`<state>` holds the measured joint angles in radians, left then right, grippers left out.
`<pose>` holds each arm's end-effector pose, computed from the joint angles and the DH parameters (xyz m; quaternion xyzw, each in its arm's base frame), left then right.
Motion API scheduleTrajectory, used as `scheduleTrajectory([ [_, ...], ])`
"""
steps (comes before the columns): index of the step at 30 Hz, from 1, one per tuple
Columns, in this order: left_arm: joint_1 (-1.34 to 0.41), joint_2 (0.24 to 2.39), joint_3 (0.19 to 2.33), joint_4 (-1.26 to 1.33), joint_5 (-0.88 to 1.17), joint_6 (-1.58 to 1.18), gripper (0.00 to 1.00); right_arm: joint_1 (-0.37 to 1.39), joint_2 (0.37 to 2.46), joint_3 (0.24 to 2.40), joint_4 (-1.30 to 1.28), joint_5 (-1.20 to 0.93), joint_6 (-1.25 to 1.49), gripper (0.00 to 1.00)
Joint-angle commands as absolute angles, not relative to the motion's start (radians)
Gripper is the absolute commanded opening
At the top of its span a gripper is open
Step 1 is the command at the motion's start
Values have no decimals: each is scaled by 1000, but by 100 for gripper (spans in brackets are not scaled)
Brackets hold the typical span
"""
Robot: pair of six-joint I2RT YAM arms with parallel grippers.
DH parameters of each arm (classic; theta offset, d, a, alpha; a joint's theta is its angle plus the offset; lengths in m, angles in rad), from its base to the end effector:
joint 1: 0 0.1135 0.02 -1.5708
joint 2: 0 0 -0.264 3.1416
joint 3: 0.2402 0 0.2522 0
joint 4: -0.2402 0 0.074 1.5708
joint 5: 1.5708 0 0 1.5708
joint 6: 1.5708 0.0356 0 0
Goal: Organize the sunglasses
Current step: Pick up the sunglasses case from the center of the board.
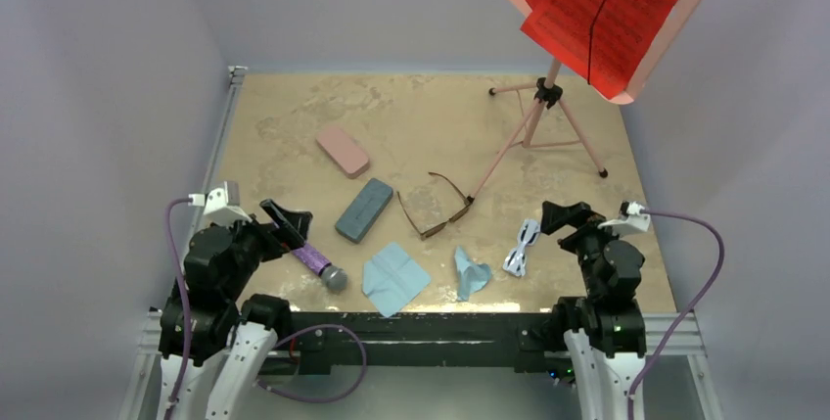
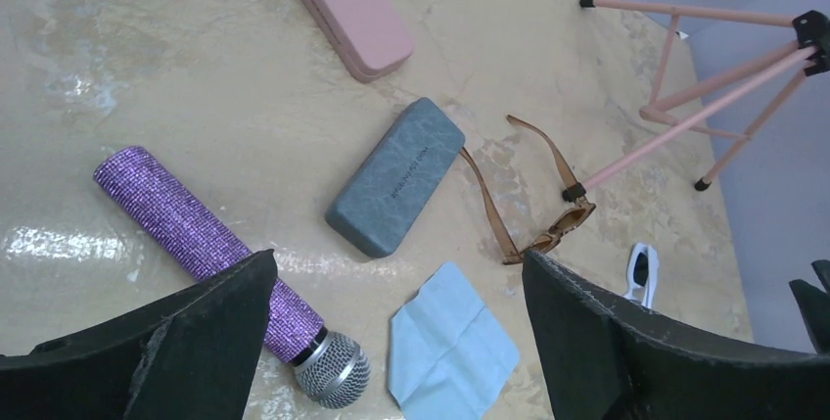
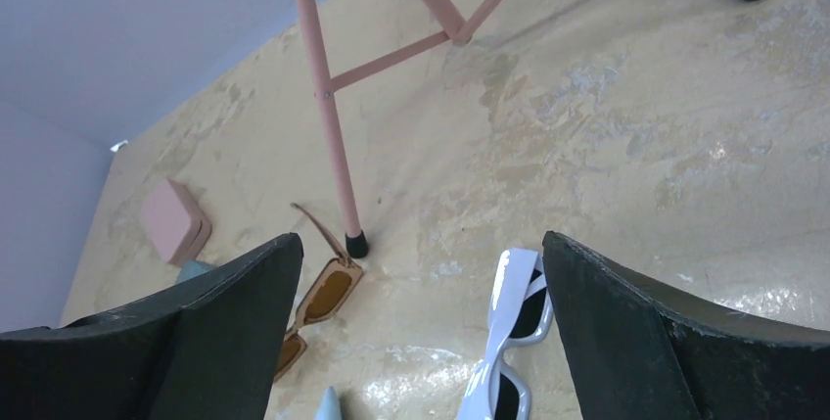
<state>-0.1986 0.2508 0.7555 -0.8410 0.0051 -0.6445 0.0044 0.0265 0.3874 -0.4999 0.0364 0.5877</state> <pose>0.0520 -0.0107 0.3138 -0.1789 0.7956 -0.2387 0.5273 0.0726 -0.0010 0.2479 0.2284 0.7191 0.1783 0.6316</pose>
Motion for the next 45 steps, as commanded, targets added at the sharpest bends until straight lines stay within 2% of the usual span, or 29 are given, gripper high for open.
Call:
scheduleTrajectory([
  [1,-197,246,783,-898,-58,-667,100,3,83,416,-476,-37,587,99],
  [9,-196,285,790,-900,-17,-691,100,3,206,537,-456,-309,532,99],
  [16,-197,347,817,-820,75,-758,100,3,307,793,-621,-181,560,99],
  [19,-197,379,798,-687,175,-769,100,4,410,915,-652,-248,554,99],
  [23,-196,455,780,-598,210,-779,100,4,551,1002,-675,-309,629,99],
  [30,-198,647,697,-492,260,-747,100,6,456,685,-307,-459,752,99],
  [34,-201,784,689,-451,201,-708,100,75,443,576,-277,-417,725,99],
  [37,-209,935,653,-316,150,-643,100,181,436,493,-216,-370,711,99],
  [40,-212,1077,662,-239,236,-571,100,242,436,400,-128,-384,717,99],
  [45,-239,1191,688,-183,311,-512,100,259,429,154,189,-385,719,99],
])
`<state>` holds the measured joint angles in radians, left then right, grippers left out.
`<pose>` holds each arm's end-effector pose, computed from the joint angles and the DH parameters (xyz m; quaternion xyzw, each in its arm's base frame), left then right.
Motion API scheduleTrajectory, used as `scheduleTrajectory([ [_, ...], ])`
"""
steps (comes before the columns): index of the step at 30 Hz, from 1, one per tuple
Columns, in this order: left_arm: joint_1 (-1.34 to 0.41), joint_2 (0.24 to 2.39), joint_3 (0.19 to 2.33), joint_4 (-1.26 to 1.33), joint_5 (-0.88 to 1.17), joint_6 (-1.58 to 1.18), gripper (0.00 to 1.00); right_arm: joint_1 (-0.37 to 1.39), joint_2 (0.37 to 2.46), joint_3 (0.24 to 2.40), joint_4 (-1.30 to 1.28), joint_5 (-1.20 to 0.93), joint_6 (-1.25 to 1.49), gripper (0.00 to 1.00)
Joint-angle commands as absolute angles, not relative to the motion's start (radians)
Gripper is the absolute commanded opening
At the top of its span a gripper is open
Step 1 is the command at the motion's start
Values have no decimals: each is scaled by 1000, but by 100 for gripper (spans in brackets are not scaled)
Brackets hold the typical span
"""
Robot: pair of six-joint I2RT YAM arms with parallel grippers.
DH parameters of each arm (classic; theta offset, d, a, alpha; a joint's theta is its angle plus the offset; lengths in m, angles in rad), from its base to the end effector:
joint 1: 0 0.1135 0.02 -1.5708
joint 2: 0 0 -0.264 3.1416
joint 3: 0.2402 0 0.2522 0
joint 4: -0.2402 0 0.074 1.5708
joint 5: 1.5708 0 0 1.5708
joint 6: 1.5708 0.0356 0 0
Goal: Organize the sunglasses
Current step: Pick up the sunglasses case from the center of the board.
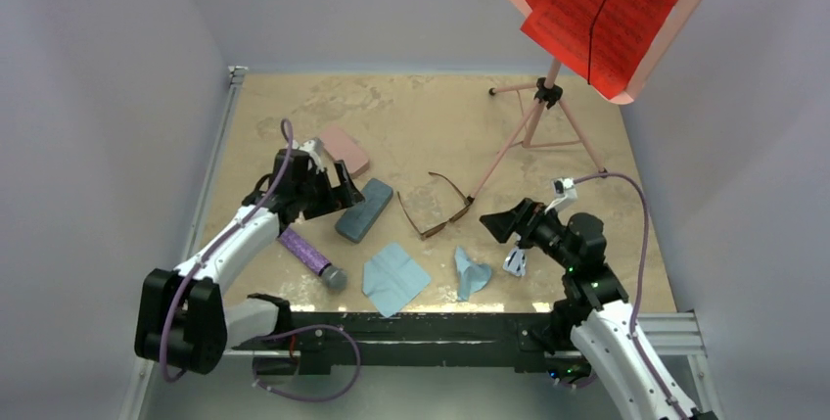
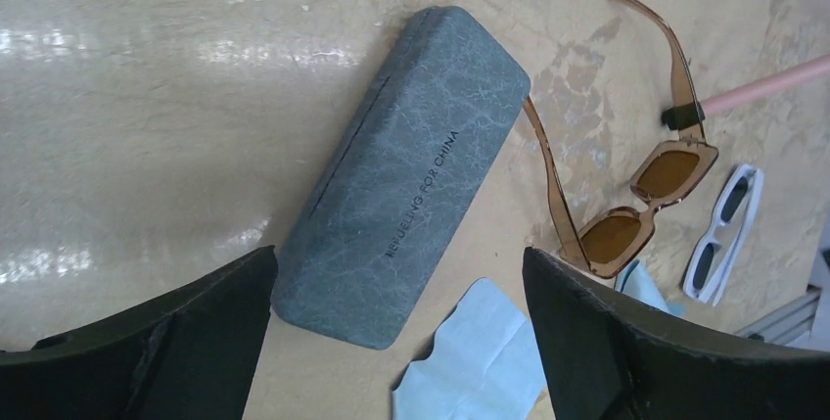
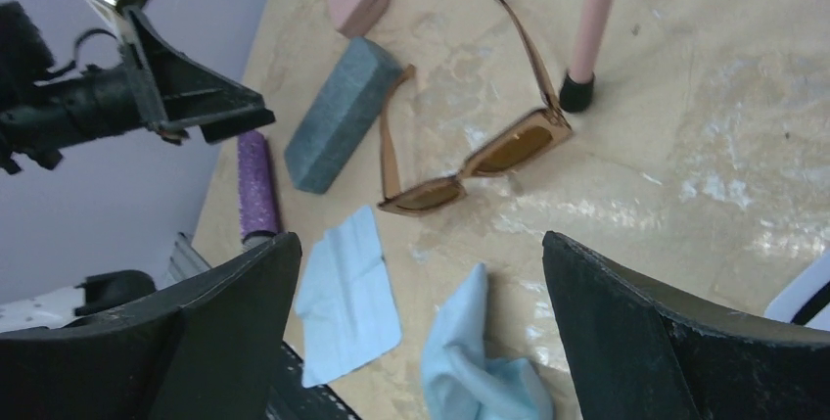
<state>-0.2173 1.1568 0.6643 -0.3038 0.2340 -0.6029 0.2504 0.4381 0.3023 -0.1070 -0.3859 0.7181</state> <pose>0.2267 -0.0585 0.2146 -0.1329 0.9110 -0.2487 0.3009 0.1281 0.0466 0.2261 0.0642 0.7793 0.4152 0.4650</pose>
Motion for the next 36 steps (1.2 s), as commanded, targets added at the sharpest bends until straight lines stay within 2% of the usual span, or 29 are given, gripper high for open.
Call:
scheduleTrajectory([
  [1,-238,1200,691,-177,320,-499,100,257,430,115,242,-379,730,99],
  [5,-257,1250,707,-160,341,-488,100,258,447,95,356,-465,709,99],
  [20,-447,1487,871,-375,-61,-438,100,258,423,81,299,-337,787,99],
  [29,-493,1537,908,-409,-66,-425,100,259,415,70,305,-332,799,99],
  [36,-512,1620,969,-479,-112,-445,89,259,391,73,276,-324,795,99],
])
